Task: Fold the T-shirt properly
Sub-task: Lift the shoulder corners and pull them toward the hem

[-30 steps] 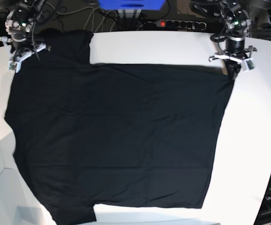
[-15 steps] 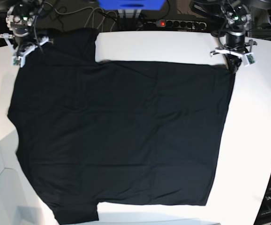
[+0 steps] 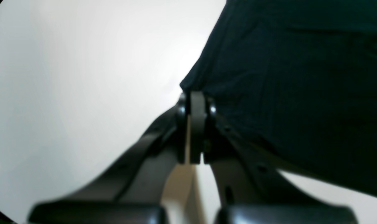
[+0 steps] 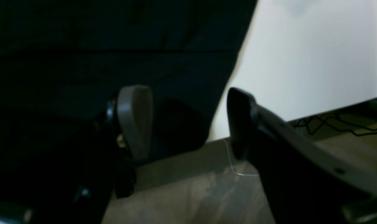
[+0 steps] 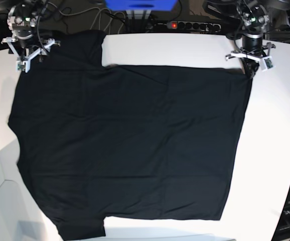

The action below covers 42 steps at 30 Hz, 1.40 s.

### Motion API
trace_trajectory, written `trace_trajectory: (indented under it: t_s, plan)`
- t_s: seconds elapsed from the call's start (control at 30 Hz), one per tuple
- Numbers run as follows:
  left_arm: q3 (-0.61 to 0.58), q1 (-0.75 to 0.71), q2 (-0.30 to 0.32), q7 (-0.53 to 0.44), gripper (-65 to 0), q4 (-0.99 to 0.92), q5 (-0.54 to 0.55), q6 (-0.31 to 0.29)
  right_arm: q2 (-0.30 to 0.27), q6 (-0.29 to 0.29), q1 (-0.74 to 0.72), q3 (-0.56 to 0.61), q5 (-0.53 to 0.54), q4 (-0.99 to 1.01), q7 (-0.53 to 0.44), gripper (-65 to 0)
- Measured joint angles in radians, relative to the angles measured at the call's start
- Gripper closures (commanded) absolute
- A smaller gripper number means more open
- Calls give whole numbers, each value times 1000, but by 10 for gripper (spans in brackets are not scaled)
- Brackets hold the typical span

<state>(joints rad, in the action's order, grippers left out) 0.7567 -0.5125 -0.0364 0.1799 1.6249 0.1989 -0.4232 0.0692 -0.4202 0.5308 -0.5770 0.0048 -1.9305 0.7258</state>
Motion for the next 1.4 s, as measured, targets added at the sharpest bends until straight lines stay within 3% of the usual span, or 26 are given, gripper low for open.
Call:
trace_trajectory:
  t_s: [0.47, 0.6, 0.77, 1.4]
  plan:
    - [0, 0, 0, 0, 0, 0, -1, 0, -3, -1, -34, -4, 8, 76, -4, -370]
    - [0, 0, 0, 0, 0, 0, -4, 0, -3, -2, -34, -3, 16, 77, -3, -251]
    - [0, 0, 0, 0, 0, 0, -4, 0, 0, -6, -36, -1, 19, 79, 0, 0]
    - [0, -27, 0, 2, 0, 8, 1, 0, -3, -7, -50, -50, 3, -12, 31, 0]
